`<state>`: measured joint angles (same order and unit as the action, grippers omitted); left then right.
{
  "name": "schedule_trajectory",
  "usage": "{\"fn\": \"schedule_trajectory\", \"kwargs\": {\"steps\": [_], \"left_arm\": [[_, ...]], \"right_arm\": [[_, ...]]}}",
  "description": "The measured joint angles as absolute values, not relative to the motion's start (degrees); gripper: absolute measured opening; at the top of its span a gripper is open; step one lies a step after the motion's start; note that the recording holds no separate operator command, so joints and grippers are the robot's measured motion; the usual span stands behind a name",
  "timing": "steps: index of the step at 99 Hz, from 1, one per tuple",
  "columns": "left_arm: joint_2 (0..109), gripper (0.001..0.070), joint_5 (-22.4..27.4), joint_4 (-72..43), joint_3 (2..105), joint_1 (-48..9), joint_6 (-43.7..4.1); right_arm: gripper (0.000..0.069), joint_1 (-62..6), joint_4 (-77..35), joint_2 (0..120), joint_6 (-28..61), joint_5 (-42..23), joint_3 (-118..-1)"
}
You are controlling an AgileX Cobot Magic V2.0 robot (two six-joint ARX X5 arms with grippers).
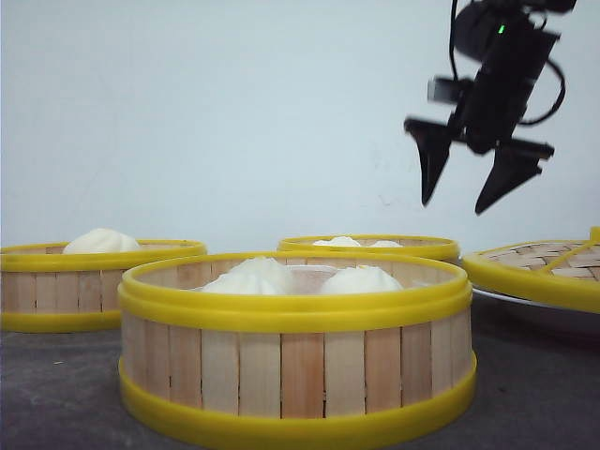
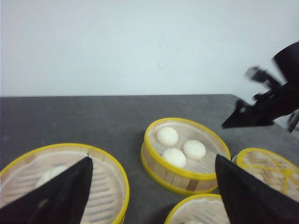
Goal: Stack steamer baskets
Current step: 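Lower the right gripper onto the rim of the three-bun steamer basket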
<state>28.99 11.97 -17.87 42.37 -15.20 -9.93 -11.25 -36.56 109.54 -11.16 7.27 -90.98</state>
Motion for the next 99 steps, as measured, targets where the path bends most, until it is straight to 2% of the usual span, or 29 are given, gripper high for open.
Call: {"fn": "schedule_trajectory", "kwargs": {"steps": [19,40,58,72,99], "left_arm": [[27.81,0.0509,11.97,-20.73,42.37,-15.20,-9.93],[27.75,0.0509,11.97,-23.31,42.37,-15.20,-9.93],[27.73,0.0509,11.97,-24.29,42.37,-15.20,-9.91],[27.73,0.0509,11.97,-24.53,42.37,-15.20,-9.89],[27.73,0.0509,11.97,-25.45,42.37,-15.20,-9.89]], "right_arm": [[0.0394,-11.25,-35.16,113.40,-11.18,6.50,-90.98],[0.0306,-11.27,-34.94,116.33,-11.22,5.96,-90.98],[0.0161,-11.44,-34.28,116.71,-11.60,5.93,-90.98],[0.0075,-11.94,-33.30,116.75,-13.63,4.47,-90.98],[0.0033,-12.34,-32.34,117.05,-16.60,4.19,-92.62]]}}
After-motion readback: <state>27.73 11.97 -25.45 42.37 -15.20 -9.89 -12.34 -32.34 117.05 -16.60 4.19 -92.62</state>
